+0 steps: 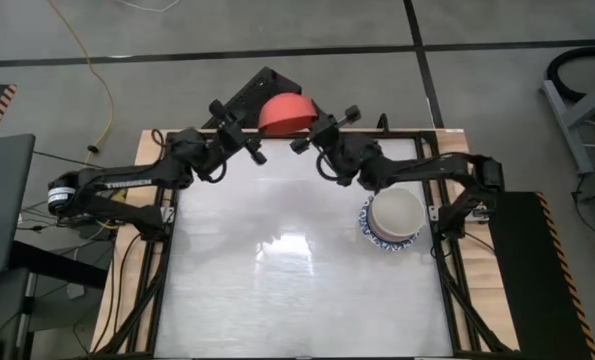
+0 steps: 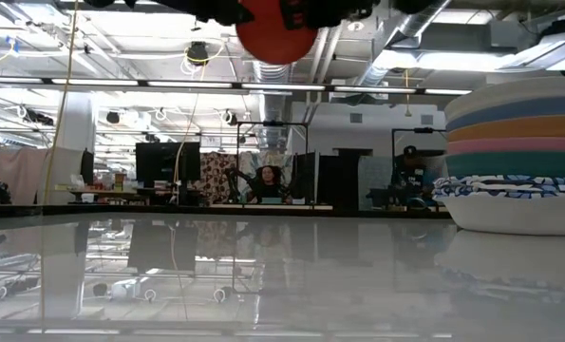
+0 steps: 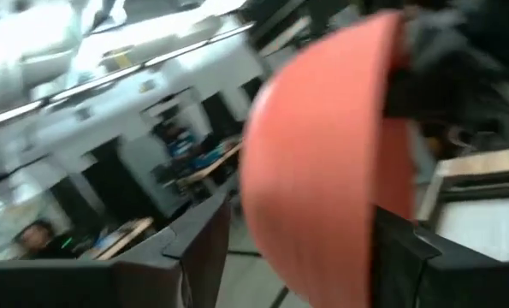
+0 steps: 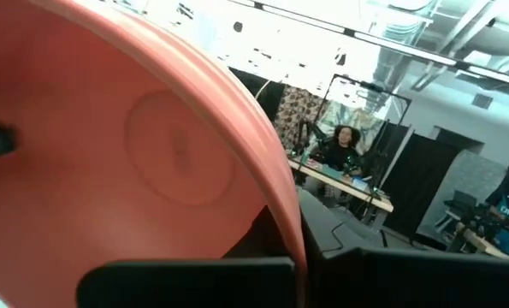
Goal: Nest bowls inside each other
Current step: Stack the orange bowl on top of the white bowl
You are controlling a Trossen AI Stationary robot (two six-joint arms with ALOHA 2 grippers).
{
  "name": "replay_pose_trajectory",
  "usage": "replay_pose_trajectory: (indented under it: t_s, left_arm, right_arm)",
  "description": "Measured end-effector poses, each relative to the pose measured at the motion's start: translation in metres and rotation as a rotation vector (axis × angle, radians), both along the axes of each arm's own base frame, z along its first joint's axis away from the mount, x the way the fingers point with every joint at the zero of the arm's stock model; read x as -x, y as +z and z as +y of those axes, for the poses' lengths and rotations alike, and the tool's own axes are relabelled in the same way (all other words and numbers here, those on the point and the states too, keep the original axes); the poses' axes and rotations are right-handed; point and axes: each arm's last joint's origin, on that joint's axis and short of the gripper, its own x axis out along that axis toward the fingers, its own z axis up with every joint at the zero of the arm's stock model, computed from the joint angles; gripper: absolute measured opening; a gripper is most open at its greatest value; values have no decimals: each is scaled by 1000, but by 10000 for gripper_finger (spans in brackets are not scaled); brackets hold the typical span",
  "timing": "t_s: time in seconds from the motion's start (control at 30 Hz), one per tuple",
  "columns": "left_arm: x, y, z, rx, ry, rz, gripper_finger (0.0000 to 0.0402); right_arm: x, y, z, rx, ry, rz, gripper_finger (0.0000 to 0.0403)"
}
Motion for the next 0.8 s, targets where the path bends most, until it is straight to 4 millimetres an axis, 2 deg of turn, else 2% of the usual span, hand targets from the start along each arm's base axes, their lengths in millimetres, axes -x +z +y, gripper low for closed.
replay_pose_trajectory:
  t_s: [0.1, 0.23, 0.37, 0.5, 0.67, 0.8]
  left_arm:
    - [5, 2, -5, -8, -89, 34, 204]
    - [8, 5, -8, 38, -117, -12, 204]
    - [6, 3, -10, 67, -145, -20, 204]
    - [3, -8, -12, 113, -163, 87, 204]
    - [1, -21, -15, 186, -183, 196, 204]
    - [0, -28, -19, 235, -198, 248, 204]
  right_arm:
    - [16, 15, -2, -40, -9, -21, 6]
    - [35, 36, -12, -124, -44, -50, 6]
    - [44, 45, -26, -197, -73, -4, 6]
    - [64, 66, -43, -296, -80, 83, 6]
    - [109, 98, -70, -529, -46, 112, 6]
    - [152, 108, -91, -769, 14, 69, 6]
